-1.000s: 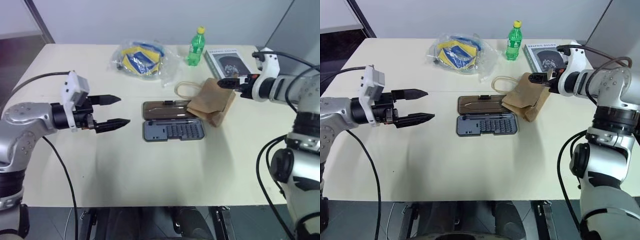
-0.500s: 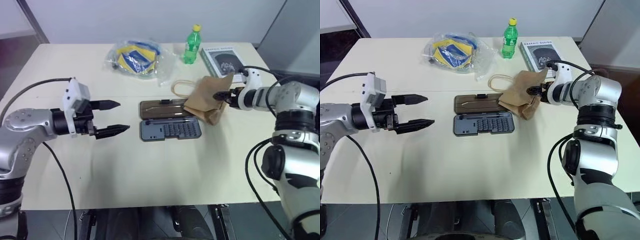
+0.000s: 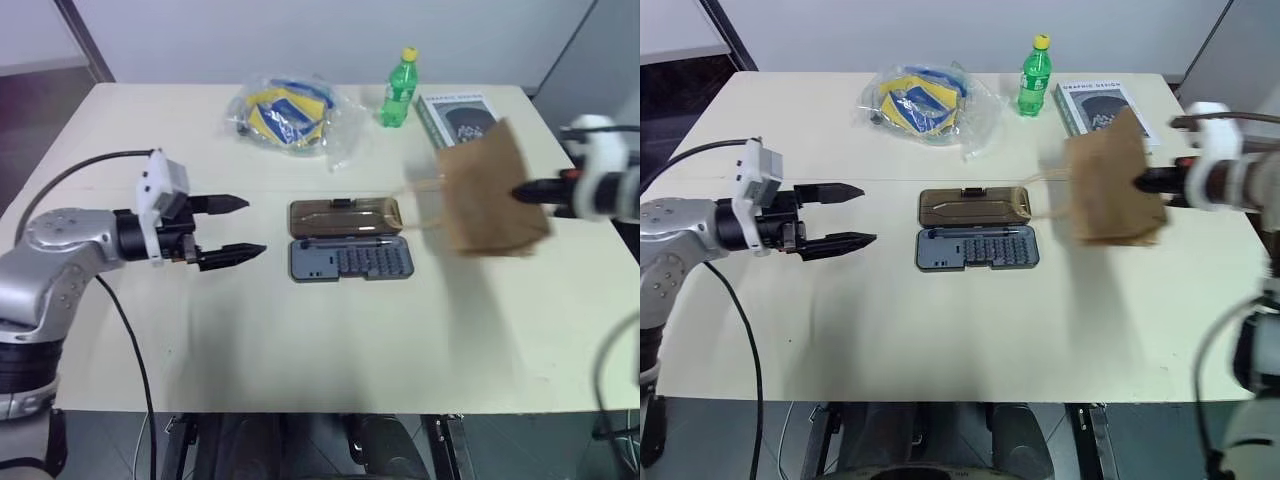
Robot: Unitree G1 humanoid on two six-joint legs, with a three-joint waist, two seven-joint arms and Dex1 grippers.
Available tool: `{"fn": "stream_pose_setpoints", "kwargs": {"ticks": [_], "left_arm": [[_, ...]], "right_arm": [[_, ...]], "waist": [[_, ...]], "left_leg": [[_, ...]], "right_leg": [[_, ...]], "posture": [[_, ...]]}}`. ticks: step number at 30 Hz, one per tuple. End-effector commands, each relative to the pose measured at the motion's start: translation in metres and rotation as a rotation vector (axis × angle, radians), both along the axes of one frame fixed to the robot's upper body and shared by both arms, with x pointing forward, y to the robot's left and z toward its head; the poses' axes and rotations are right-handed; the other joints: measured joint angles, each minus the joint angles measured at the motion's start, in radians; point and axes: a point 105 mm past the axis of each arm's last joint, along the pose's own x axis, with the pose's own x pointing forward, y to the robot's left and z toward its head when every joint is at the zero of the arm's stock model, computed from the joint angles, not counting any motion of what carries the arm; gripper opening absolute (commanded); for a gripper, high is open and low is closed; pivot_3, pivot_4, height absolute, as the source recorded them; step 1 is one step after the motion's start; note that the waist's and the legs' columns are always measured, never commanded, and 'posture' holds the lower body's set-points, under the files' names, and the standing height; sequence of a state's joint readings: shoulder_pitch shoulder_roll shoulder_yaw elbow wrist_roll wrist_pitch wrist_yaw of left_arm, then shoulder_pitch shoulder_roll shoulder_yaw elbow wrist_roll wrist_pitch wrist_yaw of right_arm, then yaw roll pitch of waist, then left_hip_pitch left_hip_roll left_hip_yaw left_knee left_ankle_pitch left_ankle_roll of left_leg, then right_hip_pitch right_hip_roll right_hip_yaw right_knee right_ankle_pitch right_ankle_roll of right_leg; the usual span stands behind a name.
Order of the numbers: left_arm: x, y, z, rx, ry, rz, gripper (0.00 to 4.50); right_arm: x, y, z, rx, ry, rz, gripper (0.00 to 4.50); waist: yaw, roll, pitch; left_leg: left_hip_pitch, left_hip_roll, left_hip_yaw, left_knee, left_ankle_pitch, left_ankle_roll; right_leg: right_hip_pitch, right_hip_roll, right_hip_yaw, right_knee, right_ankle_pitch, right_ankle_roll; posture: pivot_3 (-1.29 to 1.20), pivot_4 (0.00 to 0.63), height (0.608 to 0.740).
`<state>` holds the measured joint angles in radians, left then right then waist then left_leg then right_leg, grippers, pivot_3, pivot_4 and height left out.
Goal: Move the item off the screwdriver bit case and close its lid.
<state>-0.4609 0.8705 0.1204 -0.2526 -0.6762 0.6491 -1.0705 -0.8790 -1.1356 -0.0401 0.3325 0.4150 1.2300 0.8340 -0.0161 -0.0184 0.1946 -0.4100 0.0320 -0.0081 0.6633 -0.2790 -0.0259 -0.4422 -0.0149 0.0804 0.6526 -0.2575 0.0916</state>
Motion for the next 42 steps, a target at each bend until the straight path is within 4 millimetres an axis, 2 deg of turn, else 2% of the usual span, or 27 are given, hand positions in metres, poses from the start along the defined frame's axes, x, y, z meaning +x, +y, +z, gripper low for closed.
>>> {"fn": "stream_pose_setpoints", "kwargs": {"ticks": [1, 4, 7, 11, 15, 21, 24, 27, 29, 31, 34, 38, 42], "left_arm": [[-0.003, -0.008, 0.006, 0.005, -0.035, -0.051, 4.5], [-0.007, -0.018, 0.0, 0.009, -0.019, -0.11, 4.5], [-0.012, -0.025, -0.001, 0.012, -0.015, -0.16, 4.5], [-0.009, -0.027, 0.002, 0.014, -0.024, -0.173, 4.5], [-0.002, -0.024, 0.004, 0.016, -0.034, -0.159, 4.5], [0.029, -0.01, 0.009, 0.041, -0.063, -0.096, 4.5], [0.062, -0.005, 0.011, 0.091, -0.098, -0.062, 4.5], [0.089, -0.003, 0.01, 0.131, -0.114, -0.031, 4.5], [0.111, -0.006, 0.006, 0.171, -0.122, 0.01, 4.5], [0.124, -0.016, 0.002, 0.191, -0.118, 0.019, 4.5], [0.135, -0.028, -0.008, 0.228, -0.124, 0.032, 4.5], [0.146, -0.038, -0.025, 0.27, -0.116, 0.103, 4.5], [0.154, -0.041, -0.037, 0.297, -0.108, 0.172, 4.5]], "right_arm": [[-0.022, -0.018, 0.009, -0.142, 0.001, 0.087, 0.04], [-0.056, -0.055, -0.005, -0.206, 0.129, 0.076, 0.04], [-0.073, -0.078, -0.03, -0.246, 0.212, 0.047, 0.04], [-0.073, -0.078, -0.042, -0.251, 0.205, 0.056, 1.94], [-0.071, -0.066, -0.03, -0.298, 0.163, 0.135, 4.02], [-0.077, -0.038, 0.01, -0.432, 0.09, 0.347, 4.02], [-0.086, -0.001, 0.035, -0.452, 0.019, 0.557, 4.02], [-0.093, 0.026, 0.046, -0.46, -0.042, 0.694, 4.02], [-0.099, 0.061, 0.051, -0.416, -0.118, 0.826, 4.02], [-0.102, 0.093, 0.049, -0.358, -0.173, 0.915, 4.02], [-0.103, 0.119, 0.042, -0.315, -0.214, 0.959, 4.02], [-0.111, 0.144, 0.031, -0.241, -0.23, 0.987, 4.02], [-0.122, 0.156, 0.023, -0.198, -0.209, 0.986, 4.02]], "waist": [[-0.009, 0.0, 0.0], [-0.006, 0.001, 0.0], [-0.007, 0.001, -0.001], [-0.028, 0.003, -0.001], [-0.033, 0.004, -0.001], [-0.028, 0.006, -0.001], [-0.023, 0.006, -0.001], [-0.022, 0.006, -0.001], [-0.022, 0.006, -0.001], [-0.023, 0.006, -0.001], [-0.026, 0.005, -0.001], [-0.025, 0.005, -0.001], [-0.019, 0.005, -0.001]], "left_leg": [[0.001, 0.0, 0.0, 0.0, 0.0, 0.0], [0.002, 0.001, 0.001, 0.001, 0.0, 0.0], [0.002, 0.001, 0.001, 0.002, 0.0, 0.0], [0.003, 0.001, 0.002, 0.004, 0.0, 0.0], [0.006, 0.001, 0.003, 0.004, 0.001, -0.001], [0.008, 0.0, 0.003, 0.004, 0.001, -0.001], [0.008, 0.0, 0.003, 0.005, 0.001, -0.001], [0.008, 0.0, 0.002, 0.006, 0.001, -0.001], [0.007, 0.0, 0.002, 0.006, 0.001, -0.001], [0.007, 0.0, 0.002, 0.006, 0.001, -0.001], [0.006, 0.0, 0.0, 0.006, 0.001, -0.001], [0.003, 0.0, 0.0, 0.006, 0.001, -0.001], [0.002, 0.0, -0.001, 0.006, 0.001, -0.001]], "right_leg": [[0.0, 0.0, 0.0, 0.0, 0.0, 0.0], [0.001, 0.001, 0.001, 0.001, 0.0, 0.0], [0.002, 0.001, 0.001, 0.001, 0.0, 0.0], [0.002, 0.001, 0.003, 0.003, 0.001, 0.001], [0.003, 0.002, 0.004, 0.007, 0.001, 0.001], [0.003, 0.003, 0.005, 0.011, 0.0, 0.001], [0.003, 0.003, 0.005, 0.011, 0.0, 0.001], [0.004, 0.003, 0.004, 0.01, 0.0, 0.001], [0.005, 0.003, 0.004, 0.01, 0.0, 0.001], [0.004, 0.003, 0.004, 0.01, 0.0, 0.001], [0.004, 0.003, 0.004, 0.01, 0.0, 0.001], [0.0, 0.002, 0.004, 0.011, 0.0, 0.001], [-0.001, 0.002, 0.003, 0.012, 0.0, 0.001]], "posture": [[0.0, 0.15, 0.737], [0.0, 0.15, 0.737], [0.0, 0.15, 0.737], [0.0, 0.15, 0.737], [0.0, 0.15, 0.737], [0.0, 0.15, 0.737], [0.0, 0.15, 0.737], [0.0, 0.15, 0.737], [0.0, 0.15, 0.737], [0.0, 0.15, 0.737], [0.0, 0.15, 0.737], [0.0, 0.15, 0.737], [0.0, 0.15, 0.737]]}}
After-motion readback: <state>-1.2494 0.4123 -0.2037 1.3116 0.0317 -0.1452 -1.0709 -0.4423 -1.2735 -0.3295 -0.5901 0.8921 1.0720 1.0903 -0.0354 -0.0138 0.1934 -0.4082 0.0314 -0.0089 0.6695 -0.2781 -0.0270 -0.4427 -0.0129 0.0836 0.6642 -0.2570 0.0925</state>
